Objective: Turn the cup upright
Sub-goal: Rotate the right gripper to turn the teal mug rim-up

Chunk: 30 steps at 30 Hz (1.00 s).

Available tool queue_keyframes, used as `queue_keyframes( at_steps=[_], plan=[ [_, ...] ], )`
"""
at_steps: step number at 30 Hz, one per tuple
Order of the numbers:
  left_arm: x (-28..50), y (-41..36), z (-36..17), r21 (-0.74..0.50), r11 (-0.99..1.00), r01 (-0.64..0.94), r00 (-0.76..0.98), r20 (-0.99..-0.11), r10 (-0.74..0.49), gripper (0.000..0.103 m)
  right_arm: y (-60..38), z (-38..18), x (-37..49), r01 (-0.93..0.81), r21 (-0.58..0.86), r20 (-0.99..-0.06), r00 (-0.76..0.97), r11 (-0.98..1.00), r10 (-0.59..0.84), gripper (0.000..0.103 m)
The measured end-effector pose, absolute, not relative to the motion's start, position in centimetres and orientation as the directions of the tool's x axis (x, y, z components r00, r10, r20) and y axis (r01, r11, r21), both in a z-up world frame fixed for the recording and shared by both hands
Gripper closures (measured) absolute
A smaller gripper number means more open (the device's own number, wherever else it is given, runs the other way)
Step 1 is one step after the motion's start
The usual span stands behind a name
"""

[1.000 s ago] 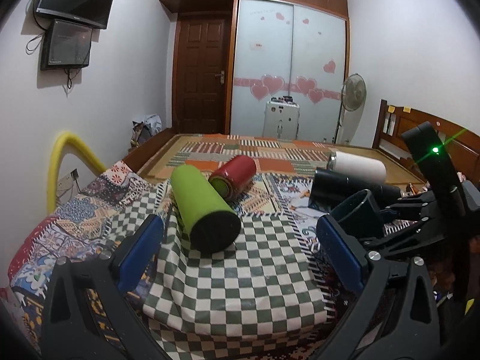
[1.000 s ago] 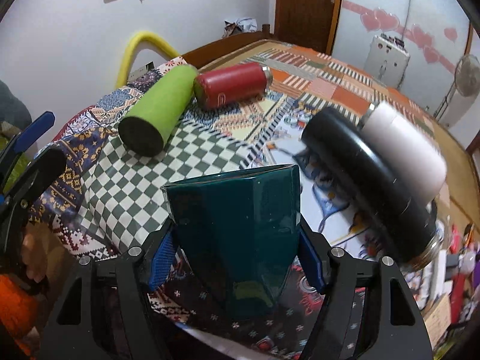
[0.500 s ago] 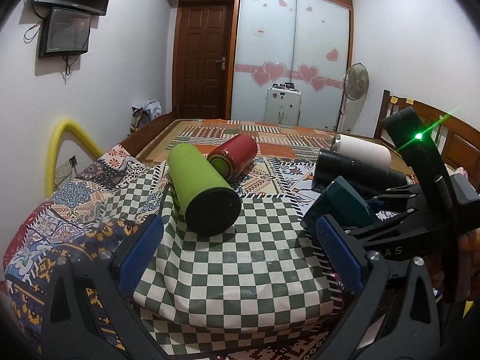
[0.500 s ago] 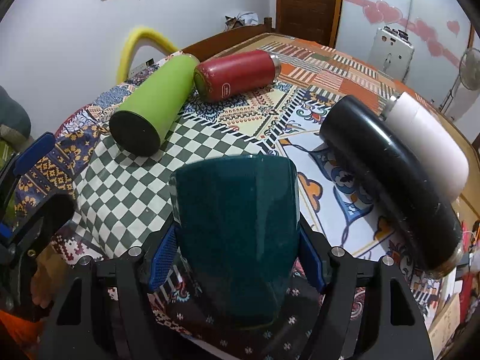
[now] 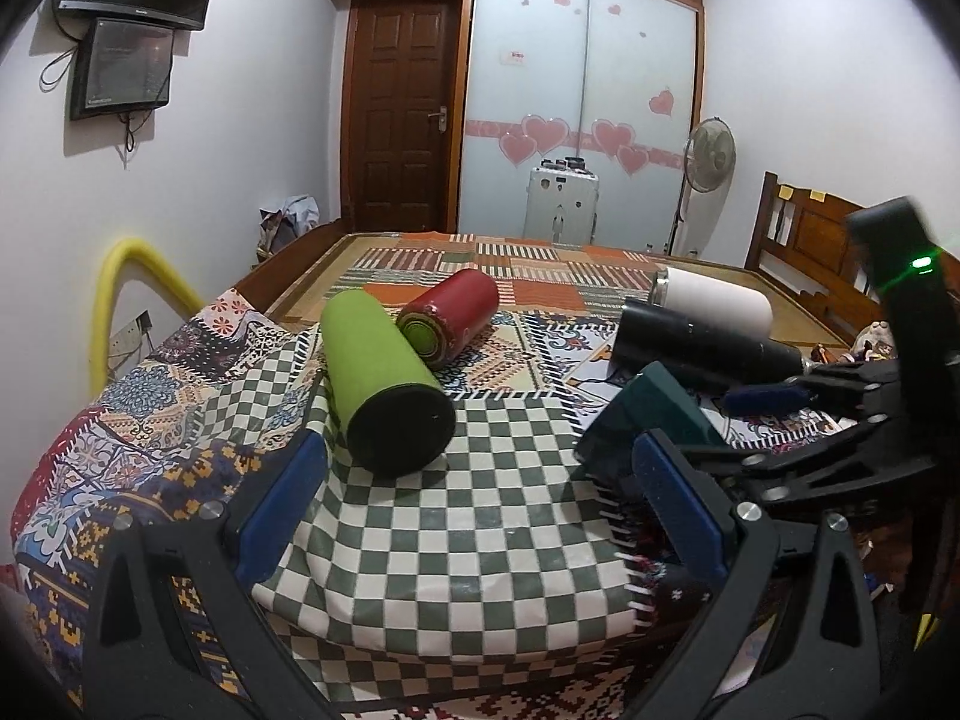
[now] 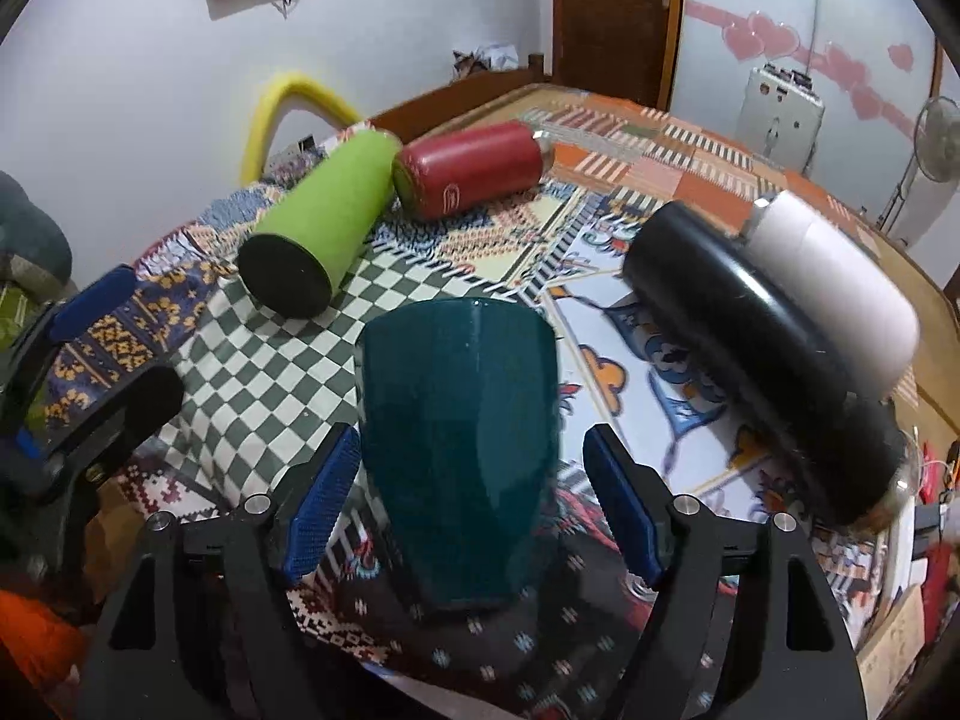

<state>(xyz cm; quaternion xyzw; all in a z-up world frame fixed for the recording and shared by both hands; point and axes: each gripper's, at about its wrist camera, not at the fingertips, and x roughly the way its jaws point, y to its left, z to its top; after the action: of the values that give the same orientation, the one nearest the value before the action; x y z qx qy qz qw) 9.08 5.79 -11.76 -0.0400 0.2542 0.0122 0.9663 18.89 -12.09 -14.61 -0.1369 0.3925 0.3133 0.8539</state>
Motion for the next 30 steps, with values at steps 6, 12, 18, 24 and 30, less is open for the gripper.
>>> queue_keyframes(
  at_steps=[6,12,18,24,30],
  plan=[
    [9.8,3.2,-11.4,-0.066,0.998,-0.020,0.849,-0.528,-0.018,0.000,-16.3,-11.9,17.2,-0.604,0.001,-0.662,0.597,0.797,0.453,0.028],
    [11.6,0.1,-11.7,-0.076,0.997,0.010,0.801,-0.597,-0.054,0.000,-20.7,-10.2,16.0,-0.537,-0.007,-0.562,0.700,0.843,0.441,0.025],
    [13.9,-1.9,-12.9,-0.105,0.994,0.011,0.725,-0.684,-0.081,0.000,-23.4,-9.8,14.7,-0.486,-0.024,-0.474,0.775,0.873,0.418,0.022],
    [16.2,-2.2,-14.2,-0.132,0.991,-0.023,0.660,-0.746,-0.084,0.000,-25.2,-10.5,13.7,-0.449,-0.006,-0.398,0.820,0.893,0.410,0.020],
    [17.9,-2.8,-14.7,-0.131,0.991,-0.019,0.632,-0.770,-0.090,0.006,-26.6,-11.5,13.6,-0.449,0.064,-0.362,0.822,0.891,0.441,0.019]
  ],
)
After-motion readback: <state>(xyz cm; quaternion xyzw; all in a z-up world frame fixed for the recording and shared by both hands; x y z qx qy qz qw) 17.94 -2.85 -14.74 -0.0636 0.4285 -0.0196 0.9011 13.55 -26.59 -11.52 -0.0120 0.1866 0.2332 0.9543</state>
